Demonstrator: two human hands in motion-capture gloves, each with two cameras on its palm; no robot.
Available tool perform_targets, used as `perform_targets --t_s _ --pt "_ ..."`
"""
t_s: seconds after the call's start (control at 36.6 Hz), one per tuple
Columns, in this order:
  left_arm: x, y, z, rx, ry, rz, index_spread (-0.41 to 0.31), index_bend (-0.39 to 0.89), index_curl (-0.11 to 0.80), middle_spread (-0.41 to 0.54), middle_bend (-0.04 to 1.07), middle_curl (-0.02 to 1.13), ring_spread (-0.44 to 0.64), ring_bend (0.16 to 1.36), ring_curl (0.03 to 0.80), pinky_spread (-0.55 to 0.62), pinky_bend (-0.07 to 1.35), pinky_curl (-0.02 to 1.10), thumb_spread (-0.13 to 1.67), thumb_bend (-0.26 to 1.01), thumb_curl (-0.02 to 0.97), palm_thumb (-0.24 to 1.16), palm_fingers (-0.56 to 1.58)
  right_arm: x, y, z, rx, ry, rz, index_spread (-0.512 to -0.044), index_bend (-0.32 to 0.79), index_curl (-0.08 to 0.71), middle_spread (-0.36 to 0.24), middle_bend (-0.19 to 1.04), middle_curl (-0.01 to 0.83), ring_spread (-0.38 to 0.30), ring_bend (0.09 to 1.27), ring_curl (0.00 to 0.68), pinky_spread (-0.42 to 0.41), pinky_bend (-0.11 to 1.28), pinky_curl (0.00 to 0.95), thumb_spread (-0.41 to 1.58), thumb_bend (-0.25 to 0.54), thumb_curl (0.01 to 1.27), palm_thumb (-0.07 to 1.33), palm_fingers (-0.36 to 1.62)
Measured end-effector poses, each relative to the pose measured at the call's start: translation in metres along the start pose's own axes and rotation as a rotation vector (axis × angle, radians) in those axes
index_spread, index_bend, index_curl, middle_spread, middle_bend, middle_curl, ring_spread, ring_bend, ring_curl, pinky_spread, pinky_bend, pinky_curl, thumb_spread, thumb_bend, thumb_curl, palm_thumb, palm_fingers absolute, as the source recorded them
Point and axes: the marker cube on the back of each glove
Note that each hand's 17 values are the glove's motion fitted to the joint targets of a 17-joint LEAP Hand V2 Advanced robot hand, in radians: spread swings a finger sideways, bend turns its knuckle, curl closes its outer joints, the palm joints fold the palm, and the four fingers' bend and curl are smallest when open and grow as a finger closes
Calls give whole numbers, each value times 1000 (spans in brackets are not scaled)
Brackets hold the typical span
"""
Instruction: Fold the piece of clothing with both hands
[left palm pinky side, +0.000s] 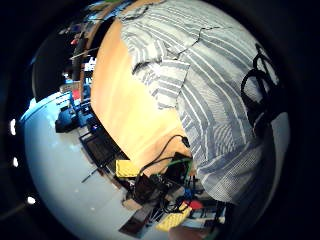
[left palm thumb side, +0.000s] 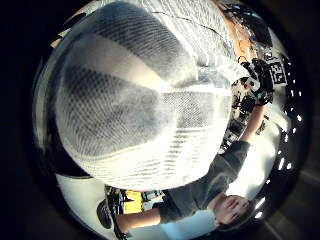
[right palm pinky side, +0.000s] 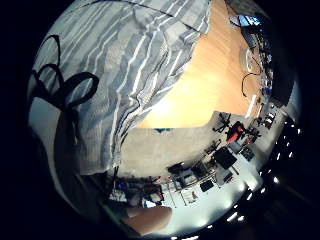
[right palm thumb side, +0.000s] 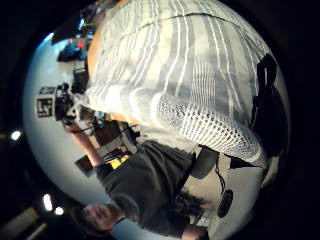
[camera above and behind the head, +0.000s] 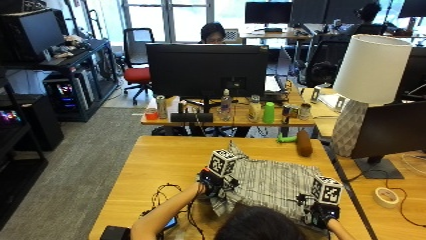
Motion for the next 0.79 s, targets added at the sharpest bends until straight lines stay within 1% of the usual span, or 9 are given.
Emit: perform_targets --t_s 0.16,0.25,0.33,0.46,0.66,0.79 --pt "7 24 -6 -77 30 51 -278 165 480 -302 336 567 -349 494 455 -418 462 403 643 -19 793 931 1204 -8 22 -20 -82 24 -32 -250 337 429 -127 482 575 -197 662 509 -227 538 466 366 0 610 1091 1277" --pt "7 36 -19 -91 35 68 -278 165 482 -299 335 572 -348 497 457 -418 456 403 638 -19 800 931 1202 -14 34 -42 -107 49 -41 -252 340 449 -127 485 580 -198 668 513 -229 539 469 332 -15 625 1092 1274" --pt "5 46 -36 -78 29 59 -278 165 483 -298 333 575 -348 497 459 -418 455 405 635 -20 807 928 1202 -22 43 -66 -108 75 -44 -253 339 465 -125 491 583 -198 671 516 -230 538 472 303 -20 638 1091 1275" --pt "-4 50 -59 -29 28 37 -278 165 486 -296 326 580 -348 497 461 -418 454 407 631 -20 817 926 1201 -31 50 -96 -79 115 -39 -254 337 491 -124 494 587 -199 674 519 -231 542 476 268 -24 658 1084 1272" --pt "-17 50 -91 39 71 -1 -274 164 489 -297 320 585 -348 496 463 -418 452 409 637 -19 830 925 1201 -31 40 -127 -39 102 5 -254 329 520 -124 500 594 -199 674 523 -232 543 481 238 -24 682 1080 1270" --pt "-21 47 -104 59 78 1 -272 163 491 -297 318 589 -348 495 464 -418 451 410 639 -19 838 924 1201 -26 34 -142 -15 100 22 -255 324 540 -123 501 596 -199 674 525 -232 543 482 225 -24 696 1077 1270"
